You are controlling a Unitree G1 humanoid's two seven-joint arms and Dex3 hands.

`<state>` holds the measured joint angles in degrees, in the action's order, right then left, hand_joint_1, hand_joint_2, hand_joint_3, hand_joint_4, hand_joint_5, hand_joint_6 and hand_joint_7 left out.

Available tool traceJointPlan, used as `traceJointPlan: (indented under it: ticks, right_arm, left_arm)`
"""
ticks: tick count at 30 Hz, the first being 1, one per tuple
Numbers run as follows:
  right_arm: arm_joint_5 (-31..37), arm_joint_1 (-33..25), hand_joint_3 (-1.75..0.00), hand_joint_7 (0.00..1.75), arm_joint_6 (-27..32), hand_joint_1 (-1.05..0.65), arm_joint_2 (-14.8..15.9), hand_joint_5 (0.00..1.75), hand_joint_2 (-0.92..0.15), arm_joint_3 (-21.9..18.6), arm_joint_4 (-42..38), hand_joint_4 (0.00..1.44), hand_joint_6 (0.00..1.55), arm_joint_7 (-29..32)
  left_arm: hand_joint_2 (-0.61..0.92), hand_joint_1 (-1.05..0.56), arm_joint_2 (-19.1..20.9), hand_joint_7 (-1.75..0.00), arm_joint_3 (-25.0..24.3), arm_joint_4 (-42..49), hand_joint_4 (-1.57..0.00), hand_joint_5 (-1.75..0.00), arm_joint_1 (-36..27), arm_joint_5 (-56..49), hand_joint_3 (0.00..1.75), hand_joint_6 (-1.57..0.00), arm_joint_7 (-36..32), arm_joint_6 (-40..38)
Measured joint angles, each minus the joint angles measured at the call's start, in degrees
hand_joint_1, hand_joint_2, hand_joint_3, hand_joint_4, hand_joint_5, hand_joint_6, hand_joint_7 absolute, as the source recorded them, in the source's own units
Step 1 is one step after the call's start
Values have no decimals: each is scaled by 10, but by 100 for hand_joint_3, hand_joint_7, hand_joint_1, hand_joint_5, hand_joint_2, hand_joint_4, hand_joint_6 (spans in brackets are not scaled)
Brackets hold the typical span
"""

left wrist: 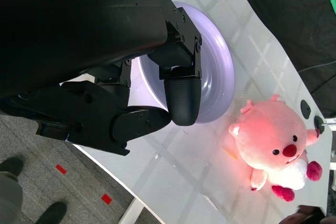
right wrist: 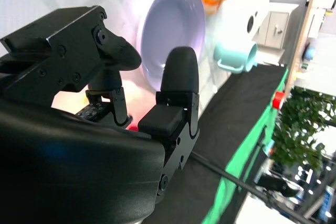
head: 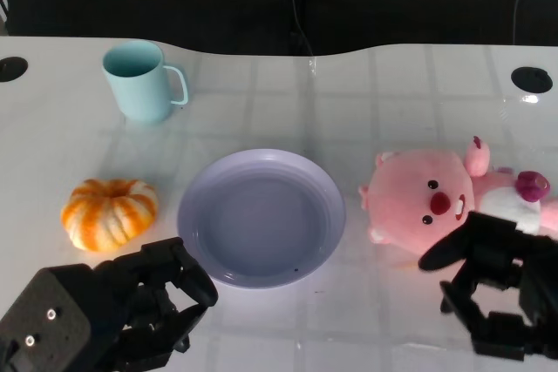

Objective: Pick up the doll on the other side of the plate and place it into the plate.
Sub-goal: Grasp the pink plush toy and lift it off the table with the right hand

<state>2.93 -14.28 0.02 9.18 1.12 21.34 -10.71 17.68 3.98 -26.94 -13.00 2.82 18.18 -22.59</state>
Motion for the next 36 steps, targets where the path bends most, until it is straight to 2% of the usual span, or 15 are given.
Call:
traceJointPlan:
  ticks: [3,5,7,11,14,19,24,31,36]
  right_arm:
    - [29,6,-56,56,-5,-11,10,99,-68,-4,1,45,52,8]
    - [54,8,-32,40,-14,-19,22,87,-79,-5,1,34,46,10]
    - [78,10,-18,32,-30,-24,38,81,-85,-8,1,26,42,15]
    - [102,17,-7,20,-41,-35,61,71,-90,-26,0,9,28,17]
    - [141,23,-3,16,-11,-45,75,66,-90,-31,8,2,22,18]
    - [215,28,0,10,24,-54,114,48,-88,-35,28,0,17,10]
    - [291,29,0,7,62,-58,147,38,-86,-27,60,0,16,-18]
    - [349,58,0,6,91,-58,177,35,-86,-6,65,0,18,-70]
    - [383,111,0,5,100,-61,185,38,-86,28,10,0,20,-84]
  left_arm:
    - [92,-18,0,-149,0,0,-53,-174,0,1,55,-51,0,3]
    - [92,-19,0,-148,-1,0,-54,-174,0,1,55,-52,0,7]
    - [92,-19,0,-147,0,0,-55,-173,0,0,54,-52,0,7]
    - [92,-19,0,-146,2,0,-55,-172,-1,-4,54,-52,0,11]
    - [92,-19,0,-146,5,0,-55,-172,-1,-6,54,-52,0,11]
    - [92,-18,0,-147,8,-1,-55,-171,0,-8,54,-53,0,4]
    - [92,-19,-1,-148,6,-12,-55,-172,-7,-6,54,-52,0,-3]
    - [92,-19,-2,-148,4,-14,-54,-172,-15,-5,53,-52,0,-5]
    - [92,-19,-2,-146,4,-31,-55,-170,-16,-7,52,-54,-1,-16]
